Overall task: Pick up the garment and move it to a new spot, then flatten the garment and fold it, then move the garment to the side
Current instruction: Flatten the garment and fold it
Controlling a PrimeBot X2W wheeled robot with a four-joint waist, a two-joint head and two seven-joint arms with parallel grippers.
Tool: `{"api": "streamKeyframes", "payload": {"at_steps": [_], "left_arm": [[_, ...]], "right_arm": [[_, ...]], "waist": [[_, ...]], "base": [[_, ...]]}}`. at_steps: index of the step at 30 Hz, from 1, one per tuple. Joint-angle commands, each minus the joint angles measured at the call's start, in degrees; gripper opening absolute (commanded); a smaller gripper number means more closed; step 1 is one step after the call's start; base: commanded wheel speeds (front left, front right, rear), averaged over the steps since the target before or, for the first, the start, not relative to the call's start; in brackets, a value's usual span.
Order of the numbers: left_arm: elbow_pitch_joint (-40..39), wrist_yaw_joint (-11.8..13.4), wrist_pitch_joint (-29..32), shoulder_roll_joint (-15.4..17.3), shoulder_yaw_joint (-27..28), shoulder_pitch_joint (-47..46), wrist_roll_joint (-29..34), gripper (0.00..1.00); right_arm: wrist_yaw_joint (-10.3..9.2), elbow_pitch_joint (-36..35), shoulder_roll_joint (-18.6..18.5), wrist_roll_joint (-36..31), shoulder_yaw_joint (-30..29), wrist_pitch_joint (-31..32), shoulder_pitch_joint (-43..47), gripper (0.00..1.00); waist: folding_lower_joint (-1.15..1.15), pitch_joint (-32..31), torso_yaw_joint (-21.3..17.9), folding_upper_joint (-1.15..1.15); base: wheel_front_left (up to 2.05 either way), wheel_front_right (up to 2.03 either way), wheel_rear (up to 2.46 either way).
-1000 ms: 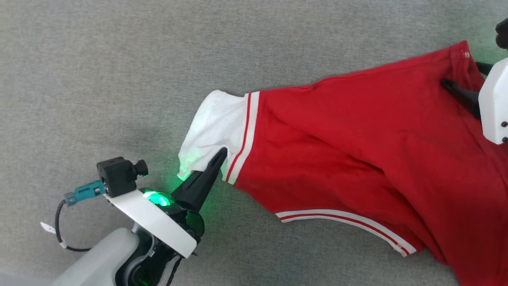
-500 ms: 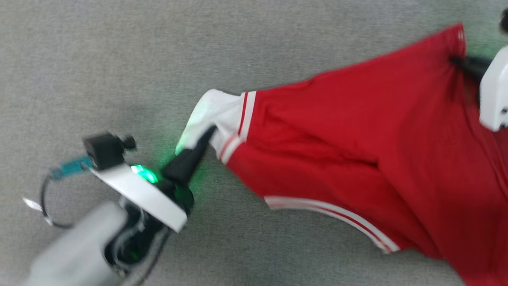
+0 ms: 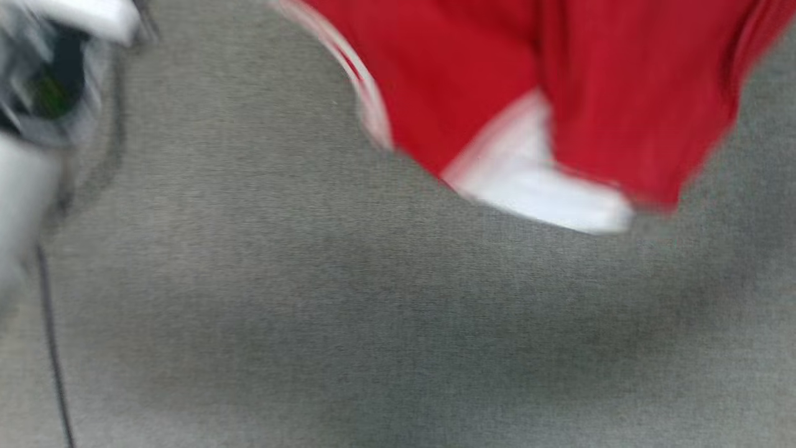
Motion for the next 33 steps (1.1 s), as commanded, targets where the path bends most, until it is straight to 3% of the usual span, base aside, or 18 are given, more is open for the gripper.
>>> {"api": "streamKeyframes", "payload": {"at_steps": [1, 5, 11, 16, 23, 27, 33], "left_arm": [[0.87, -0.1, 0.08, -0.09, 0.79, -2.03, -0.41, 0.0], [9.45, 0.02, 0.36, -1.1, 3.75, -15.51, 0.13, 0.0], [17.83, 0.04, -0.95, -3.11, 4.76, -32.77, 3.73, 0.0], [17.49, 0.03, 1.08, -5.92, 3.78, -34.97, 0.64, 0.0], [6.22, 0.0, 2.54, -3.97, 2.13, -13.85, -7.85, 0.0], [-1.68, 0.0, 0.28, -2.67, 1.29, 1.16, -9.54, 0.0], [-11.85, -0.03, -2.62, -3.25, 0.59, 22.55, -9.05, 0.0]], "right_arm": [[-0.04, 0.69, 0.27, -0.64, -0.64, -0.79, -1.33, 0.0], [-0.07, 6.19, 3.83, -4.17, -3.5, -6.62, -11.27, 0.0], [-0.17, 13.62, 5.73, -8.77, -5.8, -15.18, -23.08, 0.0], [-0.16, 18.54, 6.2, -9.19, -4.25, -18.91, -25.28, 0.0], [-0.15, 18.66, 4.28, -3.44, 3.89, -21.16, -11.28, 0.0], [-0.13, 14.44, 2.4, 1.8, 7.15, -21.91, -0.28, 0.0], [-0.03, 4.8, -2.49, 8.84, 9.06, -22.19, 18.98, 0.0]], "waist": [[0.0, 0.93, -0.84, 0.0], [0.0, 2.36, -2.59, 0.0], [0.0, 3.24, -3.88, 0.0], [0.0, 3.19, -3.86, 0.0], [0.0, 2.42, -3.46, 0.0], [0.0, 1.33, -3.1, 0.0], [0.0, -1.98, -1.51, 0.0]], "base": [[0.0, 0.0, 0.0], [0.0, 0.0, 0.0], [0.0, 0.0, 0.0], [0.0, 0.0, 0.0], [0.0, 0.0, 0.0], [0.0, 0.0, 0.0], [0.0, 0.0, 0.0]]}}
